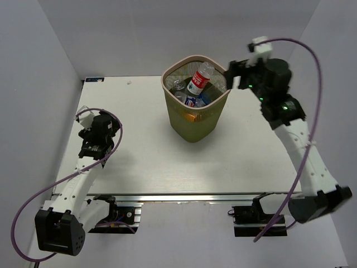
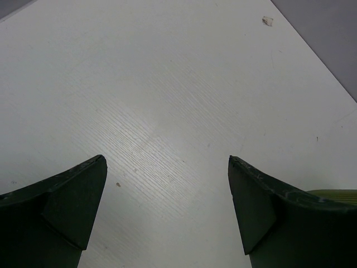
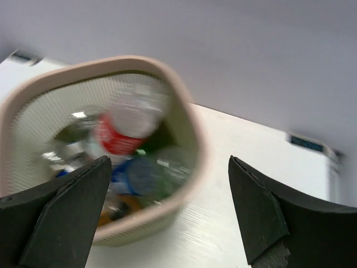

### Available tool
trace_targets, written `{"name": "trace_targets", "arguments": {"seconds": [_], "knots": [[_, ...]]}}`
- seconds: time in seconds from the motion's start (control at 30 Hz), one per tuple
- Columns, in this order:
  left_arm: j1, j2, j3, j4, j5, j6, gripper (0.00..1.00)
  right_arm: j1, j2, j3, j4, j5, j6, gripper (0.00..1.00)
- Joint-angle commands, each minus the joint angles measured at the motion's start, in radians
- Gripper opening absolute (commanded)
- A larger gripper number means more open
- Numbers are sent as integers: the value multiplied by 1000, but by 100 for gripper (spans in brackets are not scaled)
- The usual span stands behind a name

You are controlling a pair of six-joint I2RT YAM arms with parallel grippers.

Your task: Put the plastic bottles in the bin

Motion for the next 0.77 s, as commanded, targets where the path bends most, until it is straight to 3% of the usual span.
{"name": "trace_targets", "arguments": {"seconds": [0.0, 0.1, 0.13, 0.37, 0.47, 0.73], "knots": [[2, -19, -22, 33, -1, 24, 98, -145, -144, -140, 98, 11, 145, 89], [4, -15, -22, 42, 13, 42, 98, -263, -253, -283, 126, 32, 217, 89], [2, -7, -22, 49, 21, 53, 98, -281, -282, -402, 138, 93, 262, 89], [2, -4, -28, 91, 88, 105, 98, -283, -523, -883, 207, 270, 544, 89], [2, -25, -45, 118, 108, 111, 98, -282, -551, -952, 216, 274, 540, 89], [2, -47, -61, 125, 93, 114, 98, -283, -557, -947, 159, 308, 497, 89]]}}
